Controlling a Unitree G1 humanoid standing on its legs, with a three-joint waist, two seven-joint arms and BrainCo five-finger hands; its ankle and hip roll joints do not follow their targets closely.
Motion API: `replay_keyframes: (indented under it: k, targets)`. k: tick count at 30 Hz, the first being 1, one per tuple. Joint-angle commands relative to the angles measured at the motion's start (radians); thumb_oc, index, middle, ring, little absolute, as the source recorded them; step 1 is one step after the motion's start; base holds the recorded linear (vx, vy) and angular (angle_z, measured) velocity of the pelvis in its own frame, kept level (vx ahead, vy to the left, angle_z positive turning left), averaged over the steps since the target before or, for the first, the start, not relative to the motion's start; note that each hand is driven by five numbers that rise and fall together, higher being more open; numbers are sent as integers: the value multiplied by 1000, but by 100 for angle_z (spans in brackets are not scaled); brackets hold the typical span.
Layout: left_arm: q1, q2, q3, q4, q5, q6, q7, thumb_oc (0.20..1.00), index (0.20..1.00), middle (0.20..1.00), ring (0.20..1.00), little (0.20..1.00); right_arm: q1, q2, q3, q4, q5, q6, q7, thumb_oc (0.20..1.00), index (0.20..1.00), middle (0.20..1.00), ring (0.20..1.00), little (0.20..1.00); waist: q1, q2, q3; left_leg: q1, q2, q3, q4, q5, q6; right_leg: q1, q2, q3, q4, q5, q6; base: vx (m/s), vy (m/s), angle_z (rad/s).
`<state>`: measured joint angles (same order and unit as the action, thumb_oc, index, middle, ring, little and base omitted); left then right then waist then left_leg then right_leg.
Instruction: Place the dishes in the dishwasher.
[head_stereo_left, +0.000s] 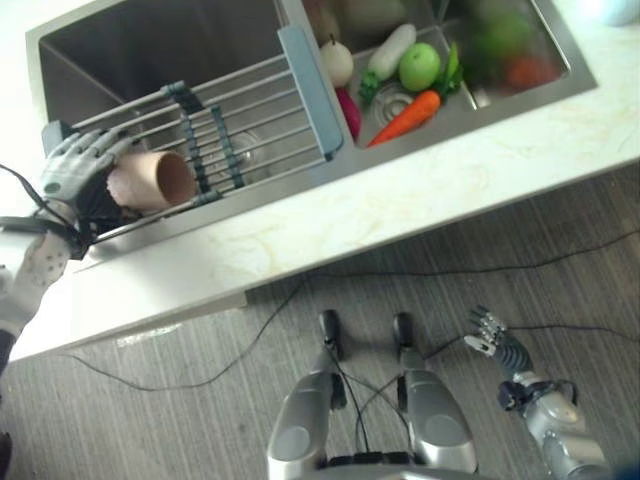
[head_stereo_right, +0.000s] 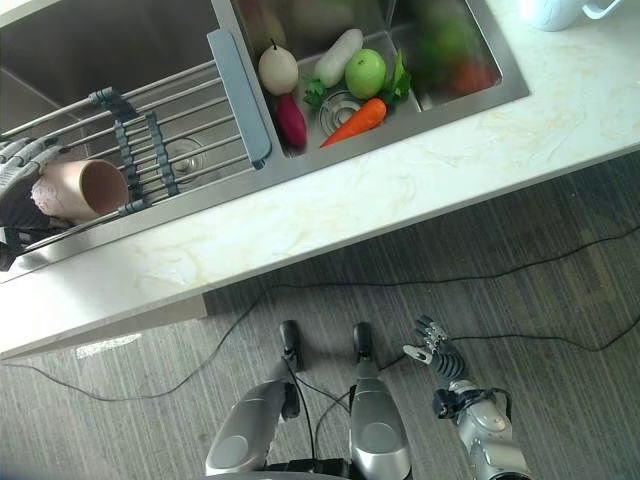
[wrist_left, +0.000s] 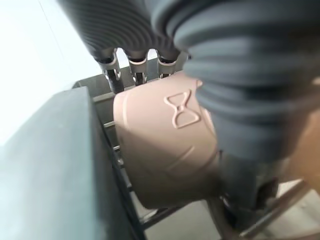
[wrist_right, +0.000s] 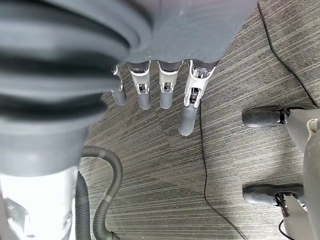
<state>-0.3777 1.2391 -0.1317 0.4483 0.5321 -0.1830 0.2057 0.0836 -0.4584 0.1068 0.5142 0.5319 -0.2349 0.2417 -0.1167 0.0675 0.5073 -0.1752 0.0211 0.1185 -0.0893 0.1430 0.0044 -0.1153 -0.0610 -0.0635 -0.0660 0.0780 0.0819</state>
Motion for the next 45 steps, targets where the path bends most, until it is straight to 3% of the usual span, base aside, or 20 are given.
replay_keyframes:
  k: [1,6,8,9,10,16,21,25,31,34,36,39,45]
  targets:
    - [-96,-10,-12,96,46,49,40,1000,1000,1000,1000,1000,13,-23,-2,-54,34,-35,-5,1000,1000,1000,1000,1000,1,-17,-53,-28,-36,-16,44,-79,14,-132,-16,-32,177,-55,55,-14,14,-3]
    - [-136,-13,-49,105,36,53,24,1000,1000,1000,1000,1000,14,-22,1,-67,32,-38,-6,1000,1000,1000,1000,1000,-2,-22,-50,-33,-37,-16,45,-77,15,-139,-15,-31,179,-52,56,0,0,0]
    - [-150,-12,-60,110,28,22,11,1000,1000,1000,1000,1000,12,-21,3,-69,31,-34,-11,1000,1000,1000,1000,1000,-3,-24,-49,-36,-36,-14,47,-78,14,-142,-15,-31,181,-52,57,0,0,0]
    - [-162,-15,-71,108,36,8,3,294,294,294,294,294,10,-21,2,-66,30,-35,-12,1000,1000,1000,1000,1000,-4,-24,-47,-37,-35,-12,47,-78,14,-145,-15,-31,183,-51,58,0,0,0]
    - [-172,-14,-81,105,40,3,-3,200,200,200,200,200,8,-21,2,-64,30,-35,-12,1000,1000,1000,1000,1000,-4,-24,-47,-38,-35,-12,47,-78,14,-146,-15,-32,183,-51,57,0,0,0]
    - [-192,12,-116,67,2,-121,-97,200,200,200,200,200,3,-27,0,-44,30,-42,-6,1000,1000,1000,1000,1000,-4,-19,-45,-42,-37,-12,49,-79,14,-149,-16,-33,182,-48,60,0,0,0]
    - [-209,20,-127,49,-95,-115,-176,200,200,200,200,200,0,-33,-5,-34,35,-48,1,1000,1000,1000,1000,1000,-5,-17,-44,-39,-37,-11,48,-80,15,-146,-17,-33,180,-48,59,0,0,0]
    - [-206,25,-112,42,-113,-130,-164,200,200,200,200,200,1,-32,-8,-30,38,-52,2,1000,1000,1000,1000,1000,-3,-15,-45,-35,-38,-9,49,-83,16,-141,-18,-34,178,-49,60,0,0,0]
    - [-167,22,-39,27,-115,-117,27,200,200,200,200,200,11,-14,0,-24,39,-64,-9,1000,1000,1000,1000,1000,6,-16,-55,-25,-41,-15,45,-84,17,-129,-18,-37,173,-54,57,11,-22,1]
    - [-135,10,28,10,-155,-142,182,200,200,200,200,200,19,3,8,-23,36,-74,-20,1000,1000,1000,1000,1000,15,-17,-61,-20,-41,-22,40,-85,17,-123,-20,-41,172,-58,56,7,-40,1]
    - [-88,-12,101,-18,-191,-197,295,200,200,200,200,200,31,17,13,-20,35,-86,-27,1000,1000,1000,1000,1000,24,-18,-67,-14,-41,-27,35,-86,17,-116,-20,-45,168,-62,54,4,-52,4]
    - [5,-109,244,-102,-320,-267,381,200,200,200,200,200,57,53,20,-23,26,-101,-46,1000,1000,1000,1000,1000,39,-22,-88,9,-41,-41,19,-88,14,-89,-20,-57,152,-72,50,16,-78,10]
    - [110,-306,361,-191,-329,-341,589,200,200,200,200,200,88,105,40,-30,3,-103,-79,1000,1000,1000,1000,1000,51,-33,-134,56,-39,-49,14,-97,11,-33,-15,-72,141,-92,39,35,-58,5]
